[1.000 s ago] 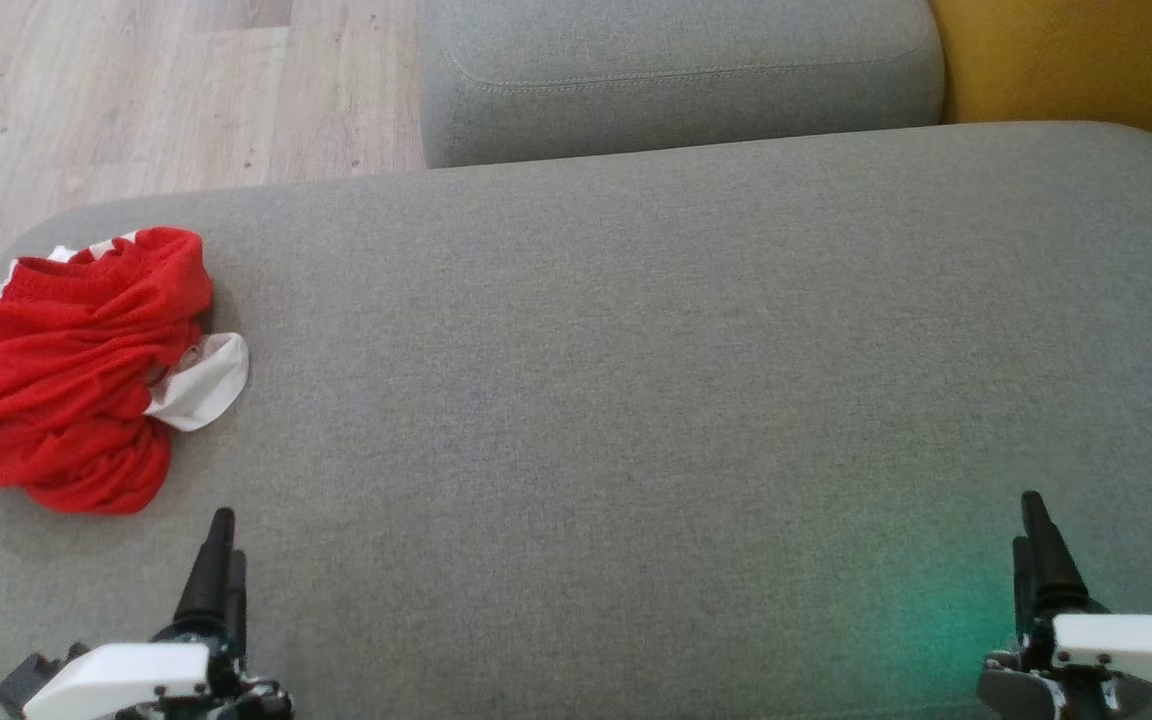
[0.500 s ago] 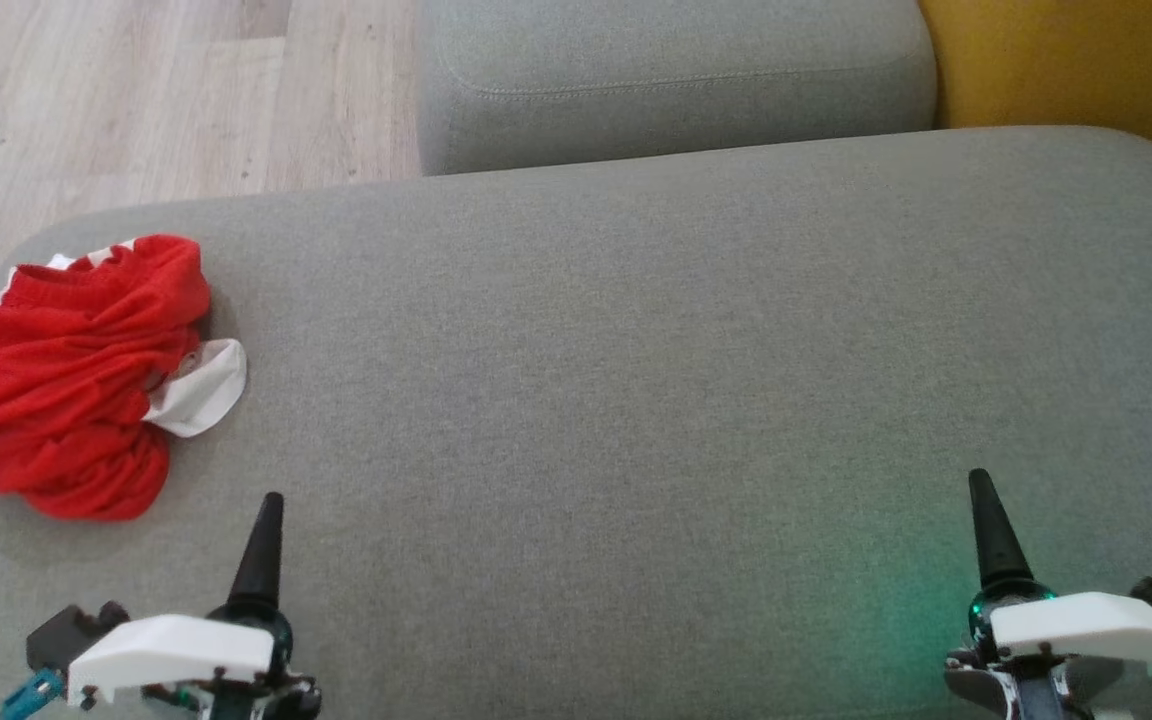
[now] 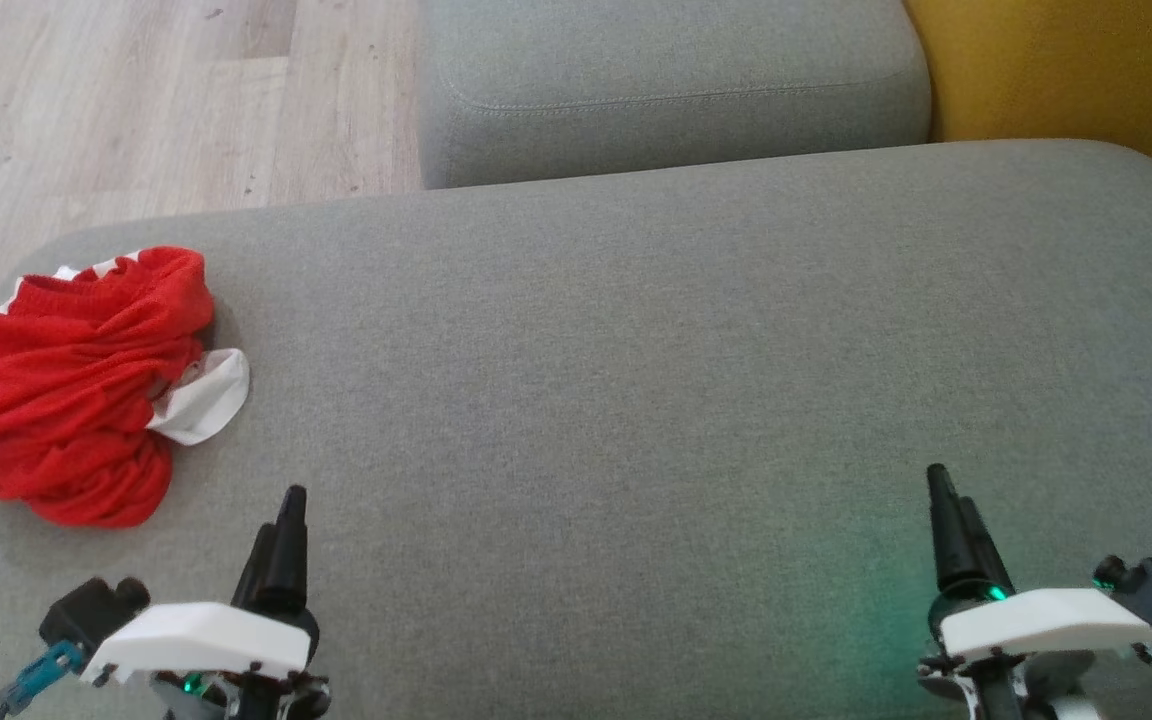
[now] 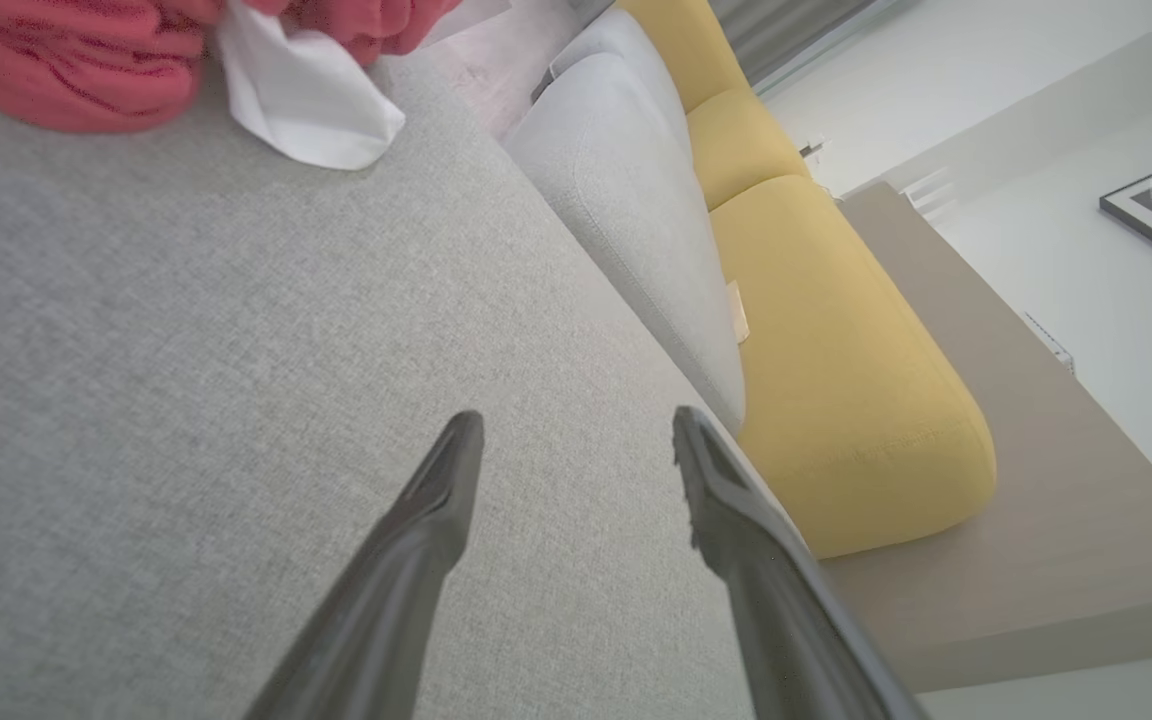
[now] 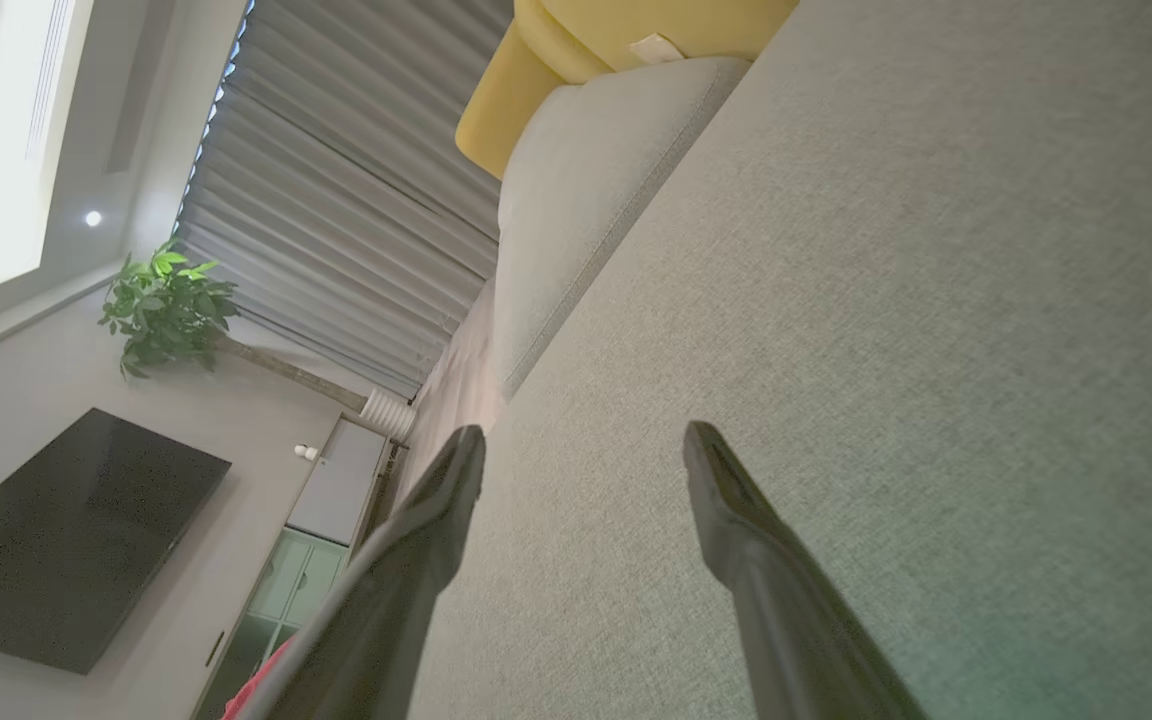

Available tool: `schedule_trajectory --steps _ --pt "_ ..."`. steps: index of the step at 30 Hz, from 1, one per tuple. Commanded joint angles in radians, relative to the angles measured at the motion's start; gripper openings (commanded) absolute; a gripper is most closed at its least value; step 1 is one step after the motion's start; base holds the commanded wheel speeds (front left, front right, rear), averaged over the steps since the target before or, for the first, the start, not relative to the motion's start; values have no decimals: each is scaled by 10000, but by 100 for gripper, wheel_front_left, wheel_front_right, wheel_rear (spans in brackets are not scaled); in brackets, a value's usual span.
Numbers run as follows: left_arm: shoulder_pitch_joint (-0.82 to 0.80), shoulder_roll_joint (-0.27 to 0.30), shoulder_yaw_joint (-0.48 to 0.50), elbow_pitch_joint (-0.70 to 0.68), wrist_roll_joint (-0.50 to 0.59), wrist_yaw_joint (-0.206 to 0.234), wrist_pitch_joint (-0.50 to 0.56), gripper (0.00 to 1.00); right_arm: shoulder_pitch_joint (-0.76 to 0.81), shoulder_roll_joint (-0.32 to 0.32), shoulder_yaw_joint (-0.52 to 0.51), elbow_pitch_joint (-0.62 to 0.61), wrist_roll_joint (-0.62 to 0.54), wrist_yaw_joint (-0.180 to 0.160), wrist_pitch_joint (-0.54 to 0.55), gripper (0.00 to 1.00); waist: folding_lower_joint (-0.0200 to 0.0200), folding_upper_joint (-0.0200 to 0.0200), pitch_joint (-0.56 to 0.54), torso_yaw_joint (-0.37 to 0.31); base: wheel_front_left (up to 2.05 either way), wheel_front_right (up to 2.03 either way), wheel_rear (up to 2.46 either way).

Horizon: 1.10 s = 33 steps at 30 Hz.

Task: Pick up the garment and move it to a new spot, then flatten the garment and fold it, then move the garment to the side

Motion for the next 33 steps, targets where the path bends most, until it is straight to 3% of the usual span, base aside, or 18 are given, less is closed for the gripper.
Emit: schedule_trajectory --steps 1,14,33 --pt "-327 191 26 -497 378 44 -158 100 -514 -150 222 -412 -388 -3 -151 100 0 0 0 -4 0 0 0" --pt "-248 410 -473 -962 1946 498 -538 100 -711 -205 894 -274 -1798 -4 -533 100 0 0 -64 -129 0 0 0" --pt "-131 564 -991 -1581 4321 1021 -1094 100 -701 -88 1102 -639 -4195 -5 -1094 100 0 0 -149 -165 0 0 0"
